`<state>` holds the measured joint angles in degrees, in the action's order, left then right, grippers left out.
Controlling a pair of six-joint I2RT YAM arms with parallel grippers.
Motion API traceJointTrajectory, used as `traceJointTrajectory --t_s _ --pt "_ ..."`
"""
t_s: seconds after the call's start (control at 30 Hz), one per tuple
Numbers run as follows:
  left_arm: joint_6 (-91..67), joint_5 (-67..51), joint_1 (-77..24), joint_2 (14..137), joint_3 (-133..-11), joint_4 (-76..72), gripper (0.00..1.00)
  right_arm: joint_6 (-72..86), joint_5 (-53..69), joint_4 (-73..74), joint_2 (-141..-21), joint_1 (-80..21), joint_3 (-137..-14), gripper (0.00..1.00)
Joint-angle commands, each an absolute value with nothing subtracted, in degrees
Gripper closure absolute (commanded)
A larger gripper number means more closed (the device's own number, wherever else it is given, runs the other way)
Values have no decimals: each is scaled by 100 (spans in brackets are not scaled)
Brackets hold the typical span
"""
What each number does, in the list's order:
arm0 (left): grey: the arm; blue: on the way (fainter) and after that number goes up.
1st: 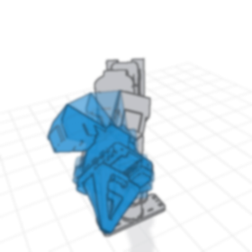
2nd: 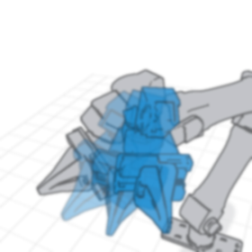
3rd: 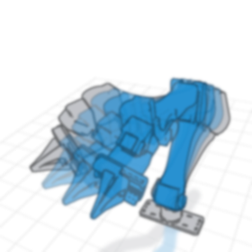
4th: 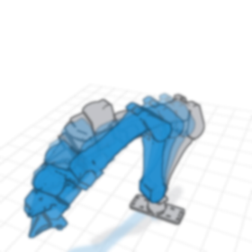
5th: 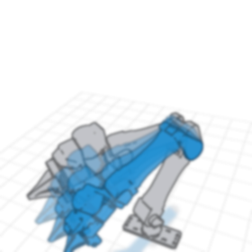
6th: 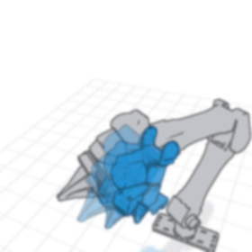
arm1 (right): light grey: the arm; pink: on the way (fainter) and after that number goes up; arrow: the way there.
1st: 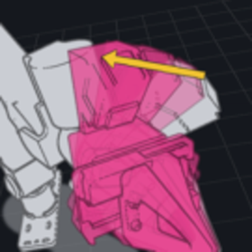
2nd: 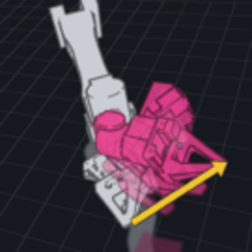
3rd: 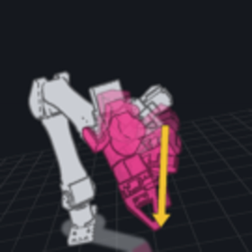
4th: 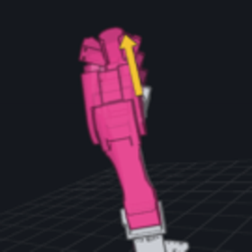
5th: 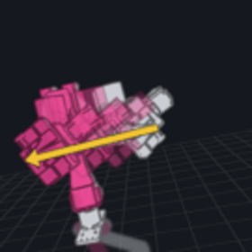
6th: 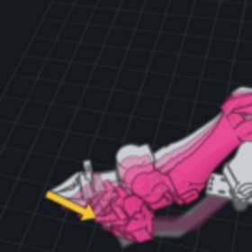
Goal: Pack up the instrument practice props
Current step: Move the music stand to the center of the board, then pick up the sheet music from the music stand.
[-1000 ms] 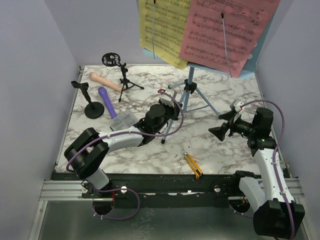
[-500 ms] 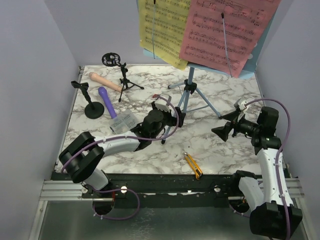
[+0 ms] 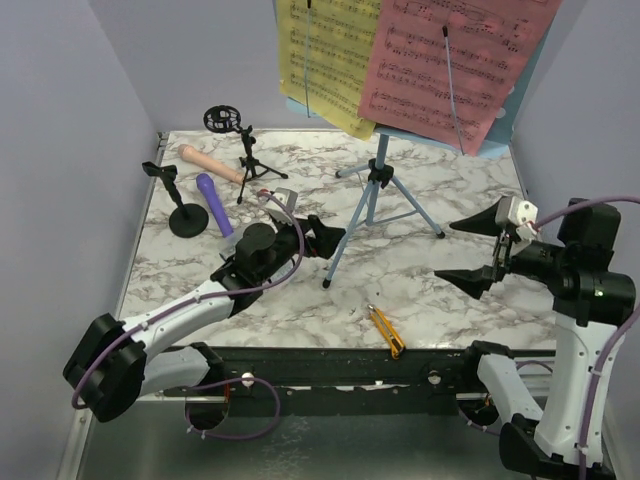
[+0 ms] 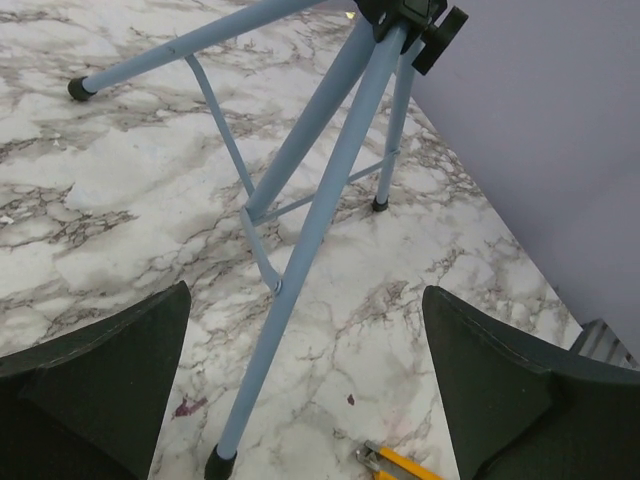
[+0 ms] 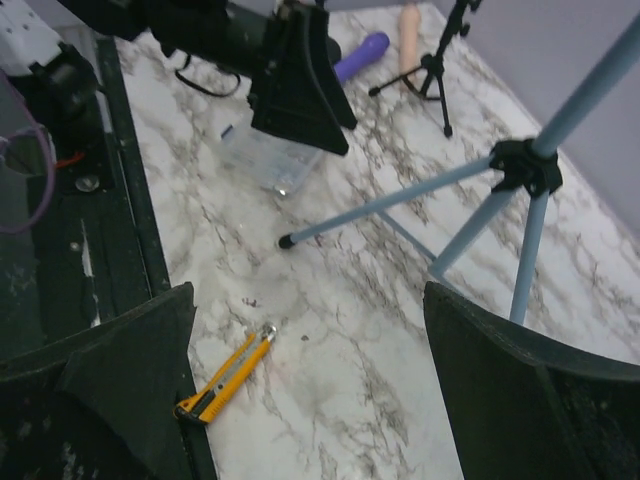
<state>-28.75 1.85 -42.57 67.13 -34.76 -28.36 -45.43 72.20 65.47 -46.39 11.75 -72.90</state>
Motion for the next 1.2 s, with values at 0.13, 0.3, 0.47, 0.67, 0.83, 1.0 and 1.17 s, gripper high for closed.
traceJointTrajectory --t_s 0.13,0.3,0.47,0.67,0.83,1.0,1.17 --pt "-3183 -264 -4080 5795 -3037 -2405 1 -4647 8751 8018 -5341 1241 -9477 1" --pt "-3343 -175 -4069 5533 -2910 -2382 1 -3436 9207 7187 -5815 1244 -10300 1" --pt "-3314 -50 -4063 5326 -2836 -2205 1 -1169 8856 5491 -5962 1240 -10321 1" --pt "-3323 140 -4044 5108 -2759 -2136 1 457 7600 4811 -5984 1247 -10650 1" --pt "-3285 191 -4041 5113 -2764 -2094 1 1534 5927 4720 -5990 1243 -11204 1" --pt "-3270 176 -4036 5066 -2798 -2050 1 2146 4730 4721 -5940 1240 -11091 1" --pt "-3280 203 -4041 5045 -2801 -2039 1 2593 4230 4588 -5859 1245 -10794 1"
